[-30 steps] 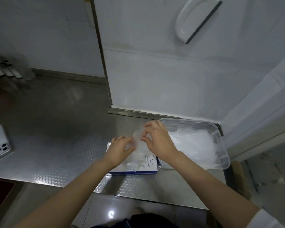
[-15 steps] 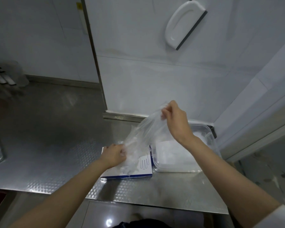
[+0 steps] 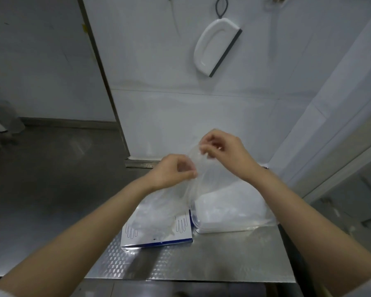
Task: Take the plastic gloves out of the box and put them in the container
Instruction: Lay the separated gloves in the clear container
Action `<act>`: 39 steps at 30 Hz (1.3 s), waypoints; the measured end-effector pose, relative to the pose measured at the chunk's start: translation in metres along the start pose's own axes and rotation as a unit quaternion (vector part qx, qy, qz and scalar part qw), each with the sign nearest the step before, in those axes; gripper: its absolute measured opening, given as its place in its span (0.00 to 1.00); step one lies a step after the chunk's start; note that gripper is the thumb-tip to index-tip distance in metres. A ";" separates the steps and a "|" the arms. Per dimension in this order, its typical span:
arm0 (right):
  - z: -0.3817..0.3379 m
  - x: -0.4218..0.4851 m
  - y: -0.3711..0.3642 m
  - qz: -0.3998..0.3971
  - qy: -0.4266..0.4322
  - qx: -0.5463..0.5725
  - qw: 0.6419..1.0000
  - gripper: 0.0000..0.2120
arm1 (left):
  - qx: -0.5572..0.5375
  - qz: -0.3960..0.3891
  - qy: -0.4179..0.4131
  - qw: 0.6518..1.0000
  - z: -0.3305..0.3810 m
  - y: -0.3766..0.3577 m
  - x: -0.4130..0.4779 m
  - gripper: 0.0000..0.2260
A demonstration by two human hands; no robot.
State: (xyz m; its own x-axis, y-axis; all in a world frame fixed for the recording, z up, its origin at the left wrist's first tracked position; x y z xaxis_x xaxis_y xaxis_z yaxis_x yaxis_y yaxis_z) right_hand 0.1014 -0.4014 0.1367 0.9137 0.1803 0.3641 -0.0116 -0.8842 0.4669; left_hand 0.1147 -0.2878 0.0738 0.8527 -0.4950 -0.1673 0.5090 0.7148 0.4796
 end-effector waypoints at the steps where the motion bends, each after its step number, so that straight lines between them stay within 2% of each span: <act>1: 0.008 -0.002 0.017 0.073 -0.017 0.032 0.997 0.07 | -0.027 0.020 -0.001 0.999 0.000 0.004 0.001 0.06; 3: 0.037 -0.017 0.036 0.170 -0.087 0.089 0.978 0.11 | -0.107 0.053 0.008 0.993 -0.002 0.013 0.001 0.05; 4: 0.054 -0.027 0.033 0.174 -0.132 0.121 0.968 0.15 | -0.148 0.064 0.018 0.987 -0.005 0.016 0.001 0.04; 6: 0.077 -0.045 0.009 0.122 -0.200 0.178 0.956 0.25 | -0.204 0.078 0.032 0.975 -0.009 0.018 0.002 0.04; 8: 0.084 -0.057 -0.021 0.047 -0.223 0.218 0.949 0.34 | -0.225 0.077 0.035 0.971 -0.008 0.016 0.002 0.04; 9: 0.082 -0.059 -0.032 0.021 -0.222 0.229 0.947 0.32 | -0.230 0.072 0.036 0.970 -0.007 0.014 0.002 0.03; 11: 0.077 -0.057 -0.042 0.007 -0.210 0.242 0.947 0.20 | -0.243 0.060 0.035 0.968 -0.007 0.007 0.002 0.03; 15: 0.082 -0.052 -0.024 0.065 -0.203 0.222 0.951 0.06 | -0.202 0.103 0.052 0.973 -0.019 0.010 0.000 0.08; 16: 0.086 -0.053 -0.015 0.086 -0.210 0.215 0.950 0.05 | -0.188 0.112 0.060 0.974 -0.024 0.011 0.000 0.09; 18: 0.095 -0.055 0.002 0.119 -0.221 0.201 0.947 0.09 | -0.154 0.106 0.085 0.979 -0.037 0.009 0.001 0.06; 21: 0.089 -0.051 0.024 0.124 -0.194 0.154 0.961 0.05 | -0.087 0.107 0.148 0.979 -0.064 0.010 0.006 0.04; 22: 0.086 -0.048 0.030 0.115 -0.181 0.130 0.968 0.06 | -0.077 0.122 0.160 0.977 -0.068 0.014 0.008 0.03; 23: 0.083 -0.044 0.034 0.101 -0.169 0.105 0.975 0.08 | -0.075 0.136 0.156 0.975 -0.067 0.018 0.011 0.07; 25: 0.073 -0.037 0.037 0.058 -0.143 0.072 0.985 0.10 | -0.058 0.126 0.120 0.983 -0.048 0.020 0.019 0.20; 27: 0.067 -0.031 0.033 -0.001 -0.112 0.018 0.994 0.13 | -0.011 0.074 0.059 0.995 -0.016 0.012 0.028 0.34; 28: 0.063 -0.029 0.030 -0.036 -0.099 -0.011 0.994 0.13 | 0.023 0.044 0.028 0.998 0.001 0.005 0.032 0.37; 29: 0.062 -0.028 0.026 -0.067 -0.089 -0.026 0.993 0.13 | 0.059 0.019 0.003 0.998 0.016 0.000 0.035 0.36; 30: 0.062 -0.028 0.023 -0.094 -0.087 -0.029 0.991 0.13 | 0.081 -0.004 -0.013 0.997 0.025 -0.005 0.037 0.31; 33: 0.067 -0.031 0.023 -0.139 -0.102 -0.048 0.984 0.09 | 0.071 -0.073 -0.009 0.995 0.034 -0.018 0.042 0.07; 36: 0.078 -0.033 0.043 -0.110 -0.132 -0.098 0.980 0.11 | 0.088 -0.016 -0.006 0.996 0.039 -0.010 0.053 0.11; 39: 0.063 -0.024 0.082 0.038 -0.089 -0.158 0.983 0.14 | 0.104 0.104 -0.053 0.988 0.064 0.008 0.054 0.15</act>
State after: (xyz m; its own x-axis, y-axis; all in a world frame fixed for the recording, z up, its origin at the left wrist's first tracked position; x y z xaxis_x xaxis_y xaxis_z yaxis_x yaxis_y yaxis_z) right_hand 0.1045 -0.5057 0.1154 0.9615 0.0163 0.2742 -0.1822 -0.7092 0.6810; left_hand 0.1573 -0.3402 0.1239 0.9134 -0.4053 0.0384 0.2806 0.6951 0.6619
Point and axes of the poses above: each hand's wrist, its own x-axis towards the middle knuckle, its own y-axis out of the back of the hand, z = x × y, the point moved 10 cm from there along x, towards the middle knuckle, and after that the axes turned 10 degrees about y, right-handed, at the moved point
